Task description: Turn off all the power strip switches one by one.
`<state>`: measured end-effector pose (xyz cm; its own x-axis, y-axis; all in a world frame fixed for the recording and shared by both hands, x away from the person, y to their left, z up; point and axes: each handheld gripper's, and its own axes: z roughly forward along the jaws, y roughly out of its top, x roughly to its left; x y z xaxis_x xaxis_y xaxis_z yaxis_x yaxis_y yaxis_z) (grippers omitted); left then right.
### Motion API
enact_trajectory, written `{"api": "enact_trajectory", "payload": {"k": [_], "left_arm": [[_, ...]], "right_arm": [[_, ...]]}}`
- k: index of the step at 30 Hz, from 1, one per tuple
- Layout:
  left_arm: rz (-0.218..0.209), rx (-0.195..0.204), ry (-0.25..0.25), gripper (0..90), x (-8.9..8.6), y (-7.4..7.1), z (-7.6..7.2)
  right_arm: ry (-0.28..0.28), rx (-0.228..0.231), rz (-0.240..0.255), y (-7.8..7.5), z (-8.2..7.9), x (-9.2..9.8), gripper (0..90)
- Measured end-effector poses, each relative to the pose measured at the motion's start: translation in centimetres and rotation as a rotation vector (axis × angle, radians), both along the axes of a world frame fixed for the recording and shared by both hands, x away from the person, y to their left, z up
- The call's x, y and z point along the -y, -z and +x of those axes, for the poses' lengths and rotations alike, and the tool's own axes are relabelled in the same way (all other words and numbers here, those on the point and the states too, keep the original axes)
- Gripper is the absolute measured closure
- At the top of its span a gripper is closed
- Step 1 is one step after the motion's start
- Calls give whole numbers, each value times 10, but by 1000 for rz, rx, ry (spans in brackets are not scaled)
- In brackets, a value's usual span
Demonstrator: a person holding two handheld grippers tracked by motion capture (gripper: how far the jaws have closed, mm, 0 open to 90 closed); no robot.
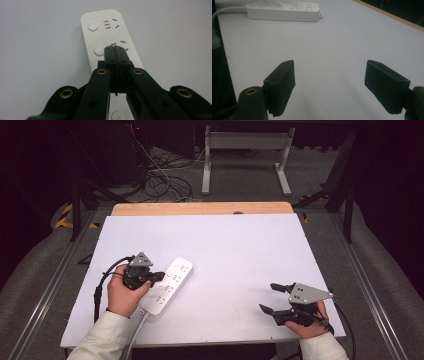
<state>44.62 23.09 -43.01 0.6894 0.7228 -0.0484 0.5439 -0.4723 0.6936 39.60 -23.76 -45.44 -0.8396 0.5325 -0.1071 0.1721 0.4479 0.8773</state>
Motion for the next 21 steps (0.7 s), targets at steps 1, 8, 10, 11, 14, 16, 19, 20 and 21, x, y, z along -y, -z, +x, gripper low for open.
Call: {"api": "enact_trajectory", "payload": {"k": [1, 8, 10, 11, 14, 16, 19, 20, 21], "left_arm": [[-3, -4, 3, 899, 0, 0, 0], [6, -17, 2, 899, 0, 3, 1], [20, -24, 11, 900, -1, 5, 2], [32, -18, 23, 899, -1, 6, 3], [55, -25, 34, 899, 0, 8, 5], [67, -33, 36, 900, 0, 9, 5], [70, -49, 36, 899, 0, 11, 6], [72, -53, 33, 899, 0, 12, 7], [72, -59, 32, 899, 0, 13, 7]], "right_arm": [[0, -1, 1, 0, 0, 0, 247], [1, -1, 4, 0, 0, 0, 247], [1, 0, 2, 0, 0, 0, 247], [-1, 0, 1, 0, 0, 0, 247], [0, 0, 1, 0, 0, 0, 247], [-1, -1, 1, 0, 0, 0, 247], [-1, -1, 0, 0, 0, 0, 247], [-2, 0, 0, 0, 0, 0, 247], [-2, -1, 1, 0, 0, 0, 247]]}}
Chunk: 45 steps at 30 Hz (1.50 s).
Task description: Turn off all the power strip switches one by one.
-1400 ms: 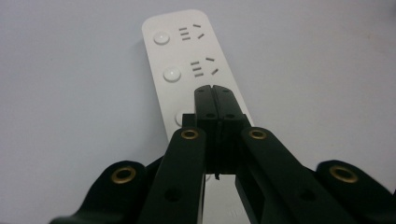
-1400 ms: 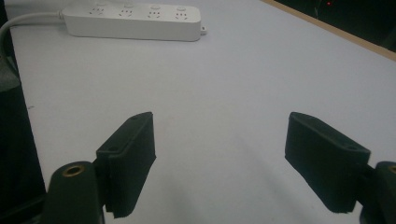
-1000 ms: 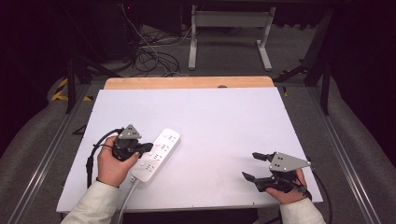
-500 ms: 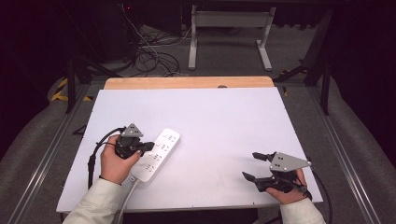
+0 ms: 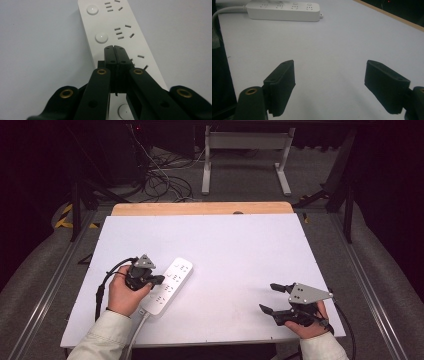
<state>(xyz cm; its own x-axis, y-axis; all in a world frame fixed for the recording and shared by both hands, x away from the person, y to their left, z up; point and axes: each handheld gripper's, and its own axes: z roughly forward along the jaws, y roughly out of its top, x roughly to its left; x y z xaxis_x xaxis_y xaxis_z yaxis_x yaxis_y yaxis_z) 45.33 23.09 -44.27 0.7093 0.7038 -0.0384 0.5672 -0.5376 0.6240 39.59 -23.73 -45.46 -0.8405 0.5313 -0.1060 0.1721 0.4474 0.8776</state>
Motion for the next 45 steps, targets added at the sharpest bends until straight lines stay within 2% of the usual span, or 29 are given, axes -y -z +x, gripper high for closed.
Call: {"api": "enact_trajectory", "payload": {"k": [5, 19, 32, 41, 44, 45], "left_arm": [[6, -16, -1, 899, 0, 2, 1], [10, -28, 1, 899, 1, 4, 2], [27, -16, 8, 900, 2, 6, 1], [59, 4, -1, 900, 5, 6, -2], [44, -2, -7, 900, 6, 7, -2], [51, 5, -8, 900, 5, 6, -2]], "right_arm": [[0, 1, -1, 0, 0, 0, 247], [-1, 1, -3, 0, 0, 0, 247], [-3, -1, -2, 0, 0, 0, 247], [-2, -2, -4, 0, -1, -1, 247], [-3, -1, -3, 0, -1, -2, 247], [-3, -1, -3, 0, -1, -2, 247]]}}
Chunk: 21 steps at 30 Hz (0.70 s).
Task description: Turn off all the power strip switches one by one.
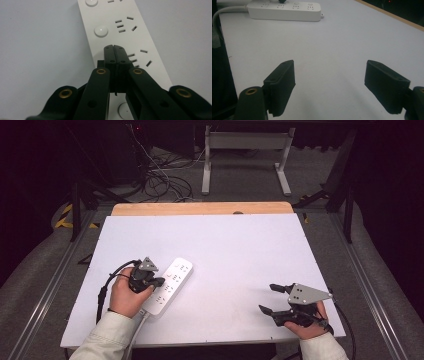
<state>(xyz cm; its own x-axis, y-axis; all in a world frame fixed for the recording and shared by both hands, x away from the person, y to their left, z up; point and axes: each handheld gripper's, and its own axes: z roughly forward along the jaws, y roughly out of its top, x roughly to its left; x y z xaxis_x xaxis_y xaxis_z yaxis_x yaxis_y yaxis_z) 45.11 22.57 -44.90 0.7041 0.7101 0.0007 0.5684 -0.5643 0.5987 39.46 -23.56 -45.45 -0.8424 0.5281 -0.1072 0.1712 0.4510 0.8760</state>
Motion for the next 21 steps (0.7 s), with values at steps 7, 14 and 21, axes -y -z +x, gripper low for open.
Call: {"api": "enact_trajectory", "payload": {"k": [7, 14, 21], "left_arm": [[16, 1, -3, 900, 2, 0, 0], [-19, 11, -8, 900, 0, 2, -1], [-131, 72, -19, 900, -10, -20, -11]], "right_arm": [[-1, 2, 1, 0, -1, -1, 247], [-1, 1, 1, 0, 0, -1, 247], [3, 0, 7, 0, 1, 1, 247]]}}
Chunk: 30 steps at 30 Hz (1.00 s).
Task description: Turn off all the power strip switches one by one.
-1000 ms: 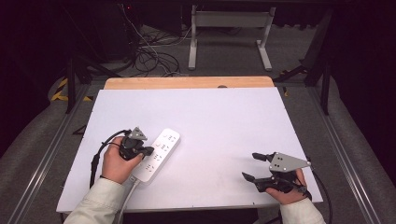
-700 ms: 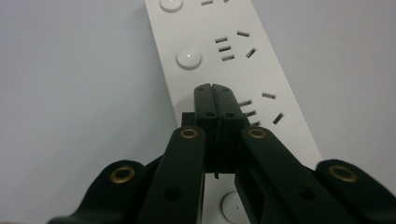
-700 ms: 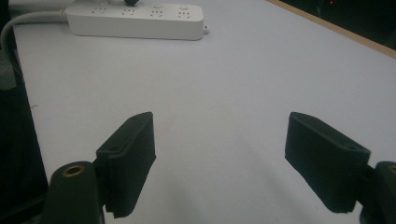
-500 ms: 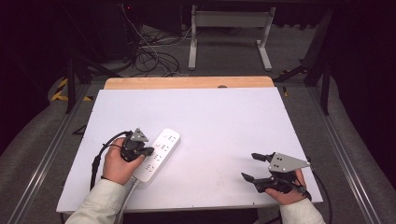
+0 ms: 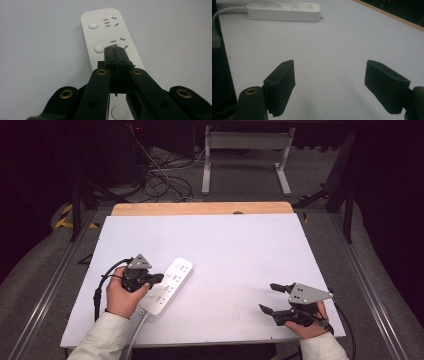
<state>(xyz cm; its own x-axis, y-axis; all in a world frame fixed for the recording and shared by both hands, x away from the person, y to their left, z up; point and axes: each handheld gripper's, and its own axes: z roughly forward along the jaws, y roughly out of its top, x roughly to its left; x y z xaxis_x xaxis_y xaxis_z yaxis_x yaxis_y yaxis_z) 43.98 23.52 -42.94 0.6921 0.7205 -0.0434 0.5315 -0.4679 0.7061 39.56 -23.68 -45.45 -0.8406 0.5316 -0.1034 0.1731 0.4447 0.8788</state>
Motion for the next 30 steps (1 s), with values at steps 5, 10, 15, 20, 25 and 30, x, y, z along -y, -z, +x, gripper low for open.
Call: {"api": "enact_trajectory", "payload": {"k": [5, 10, 15, 20, 25, 30], "left_arm": [[2, 11, -6, 900, -3, -3, 0], [10, 11, 6, 899, 1, -4, -1], [2, 14, 10, 899, 4, -6, 2], [2, 21, 22, 899, 13, -8, 13], [11, -3, 16, 899, 16, 2, 26], [17, -12, 6, 899, 18, 10, 33]], "right_arm": [[-2, 4, -5, 0, 0, -1, 247], [-2, 4, -3, 0, -1, 0, 247], [-2, 2, -3, 0, 0, 0, 247], [-3, 0, -6, 0, 0, -1, 247], [-2, 0, -5, 1, 0, -1, 247], [-3, -1, -5, 1, 0, 0, 246]]}}
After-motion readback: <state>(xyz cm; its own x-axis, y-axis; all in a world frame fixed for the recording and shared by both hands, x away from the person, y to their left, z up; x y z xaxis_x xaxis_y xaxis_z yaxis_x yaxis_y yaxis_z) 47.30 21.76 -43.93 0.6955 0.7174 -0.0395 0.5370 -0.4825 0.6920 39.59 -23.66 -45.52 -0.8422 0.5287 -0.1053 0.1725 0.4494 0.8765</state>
